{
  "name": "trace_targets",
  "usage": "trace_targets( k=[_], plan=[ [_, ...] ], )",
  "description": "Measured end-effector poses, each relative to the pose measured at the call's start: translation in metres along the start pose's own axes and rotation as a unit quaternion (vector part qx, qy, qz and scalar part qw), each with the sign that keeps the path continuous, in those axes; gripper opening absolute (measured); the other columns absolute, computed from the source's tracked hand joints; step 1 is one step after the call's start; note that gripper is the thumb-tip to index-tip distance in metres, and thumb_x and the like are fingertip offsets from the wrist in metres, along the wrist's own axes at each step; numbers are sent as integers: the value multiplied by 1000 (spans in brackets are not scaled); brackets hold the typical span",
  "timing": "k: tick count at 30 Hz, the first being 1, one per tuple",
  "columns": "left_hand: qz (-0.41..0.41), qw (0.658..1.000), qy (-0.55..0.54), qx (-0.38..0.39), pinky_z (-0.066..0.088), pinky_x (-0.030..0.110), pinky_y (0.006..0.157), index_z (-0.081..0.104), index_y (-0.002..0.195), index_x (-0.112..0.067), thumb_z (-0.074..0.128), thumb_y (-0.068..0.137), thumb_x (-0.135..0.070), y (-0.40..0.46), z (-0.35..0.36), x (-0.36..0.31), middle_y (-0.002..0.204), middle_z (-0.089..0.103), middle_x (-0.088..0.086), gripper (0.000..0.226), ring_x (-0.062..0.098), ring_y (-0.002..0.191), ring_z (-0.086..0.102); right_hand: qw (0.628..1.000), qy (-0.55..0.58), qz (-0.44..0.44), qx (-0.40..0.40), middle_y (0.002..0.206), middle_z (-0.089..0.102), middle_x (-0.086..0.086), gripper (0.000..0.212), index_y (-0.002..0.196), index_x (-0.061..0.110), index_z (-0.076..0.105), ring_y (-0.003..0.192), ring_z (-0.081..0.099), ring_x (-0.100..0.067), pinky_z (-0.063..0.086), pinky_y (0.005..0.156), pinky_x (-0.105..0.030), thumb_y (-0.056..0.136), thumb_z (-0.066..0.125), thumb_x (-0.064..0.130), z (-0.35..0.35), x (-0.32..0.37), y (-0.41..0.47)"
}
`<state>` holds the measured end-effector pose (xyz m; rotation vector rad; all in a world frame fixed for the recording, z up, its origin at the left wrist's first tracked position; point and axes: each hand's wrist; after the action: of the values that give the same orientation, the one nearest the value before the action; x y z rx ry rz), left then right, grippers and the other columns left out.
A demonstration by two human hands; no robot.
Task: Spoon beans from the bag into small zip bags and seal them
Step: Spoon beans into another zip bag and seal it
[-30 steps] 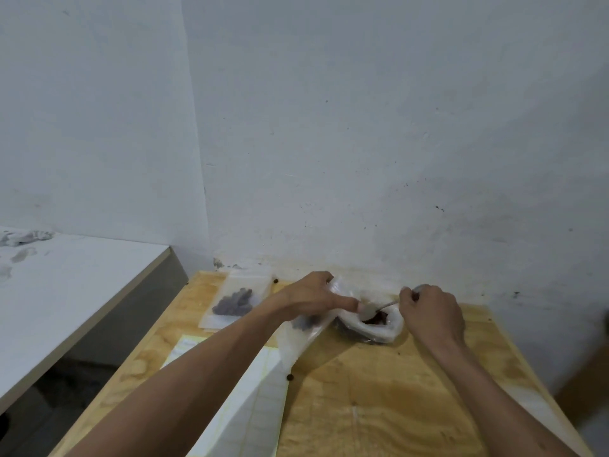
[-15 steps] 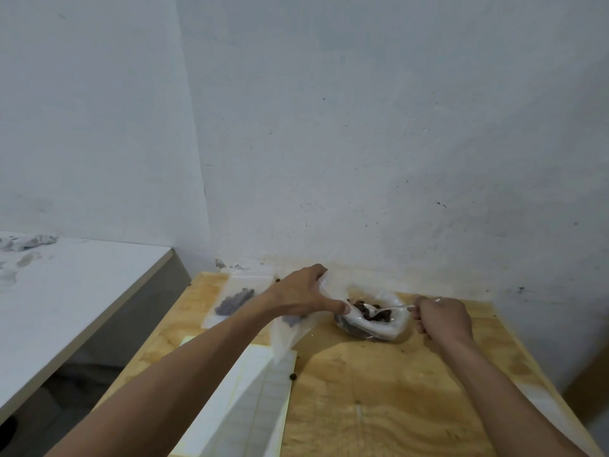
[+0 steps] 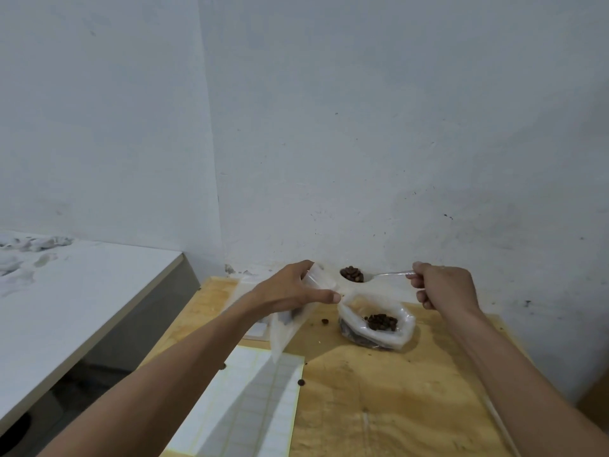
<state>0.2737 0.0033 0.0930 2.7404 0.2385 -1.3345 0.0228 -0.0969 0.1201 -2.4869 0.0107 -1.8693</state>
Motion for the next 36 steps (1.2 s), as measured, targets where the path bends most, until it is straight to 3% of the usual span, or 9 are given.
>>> trace_targets(
  k=[5, 10, 17, 23, 25, 27, 31, 34, 36],
  plan=[
    [-7, 1000, -12, -19, 40, 31, 72, 63, 109, -11, 82, 75, -58, -3, -16, -5, 85, 58, -3, 61, 13, 78, 53, 998, -7, -60, 26, 68, 71, -2, 27, 78, 5, 74, 51, 57, -17, 46, 55, -32, 92, 63, 25, 20, 25, -11],
    [-18, 1000, 8, -21, 51, 46, 97, 62, 122, -18, 81, 65, -65, -3, -21, 3, 113, 68, 10, 77, 28, 105, 65, 986, -63, -149, 25, 66, 70, 0, 34, 76, 10, 72, 58, 62, -16, 43, 57, -26, 99, 58, 32, 31, 31, -27],
    [-23, 999, 33, -29, 46, 24, 63, 59, 107, -33, 85, 70, -55, 5, -13, 11, 94, 64, -10, 50, 9, 81, 62, 970, -105, -218, 13, 70, 73, 4, 35, 72, 21, 69, 67, 69, -24, 55, 72, -38, 100, 57, 38, 40, 17, -30],
    [-23, 999, 22, -39, 49, 24, 65, 59, 113, -33, 84, 69, -59, 10, -9, 12, 100, 67, -11, 56, 8, 88, 65, 965, -137, -223, -10, 71, 73, -7, 38, 73, 18, 69, 66, 68, -31, 57, 71, -45, 99, 55, 41, 31, 6, -20],
    [-20, 999, 12, -42, 46, 24, 65, 59, 106, -35, 83, 71, -58, 9, -10, 11, 97, 66, -13, 48, 6, 85, 63, 961, -165, -222, -29, 68, 71, -9, 40, 72, 15, 68, 65, 67, -31, 56, 70, -43, 100, 53, 39, 23, 4, -15],
    [-16, 999, 4, -50, 44, 24, 65, 59, 102, -35, 82, 74, -57, 8, -12, 7, 93, 65, -14, 42, 4, 83, 61, 954, -204, -213, -53, 61, 68, -10, 41, 70, 11, 68, 62, 64, -28, 52, 64, -39, 99, 53, 36, 14, 2, -10],
    [-8, 996, -42, -75, 46, 27, 76, 61, 117, -28, 82, 75, -56, 7, -12, 1, 102, 65, -14, 55, 8, 94, 61, 950, -248, -172, -84, 53, 58, -9, 43, 61, 9, 60, 54, 56, -27, 36, 48, -30, 97, 54, 31, 0, -13, -5],
    [-4, 995, -53, -88, 47, 28, 77, 61, 117, -27, 82, 76, -56, 6, -9, -4, 102, 66, -13, 55, 8, 94, 62, 959, -240, -133, -70, 55, 64, -9, 43, 63, 5, 66, 54, 60, -29, 46, 50, -34, 96, 57, 32, -2, -34, -1],
    [-1, 994, -63, -92, 49, 29, 79, 63, 112, -26, 82, 75, -56, 7, -7, -6, 100, 68, -11, 52, 10, 94, 63, 971, -218, -94, -29, 59, 71, -5, 39, 65, 8, 73, 57, 67, -27, 56, 60, -40, 94, 62, 32, -3, -47, 3]
  ],
)
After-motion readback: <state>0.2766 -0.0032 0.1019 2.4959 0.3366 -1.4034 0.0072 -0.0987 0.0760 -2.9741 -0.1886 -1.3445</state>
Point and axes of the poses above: each hand's wrist, its own y-axis towards the middle knuckle, its own z-axis out of the palm, x = y × z
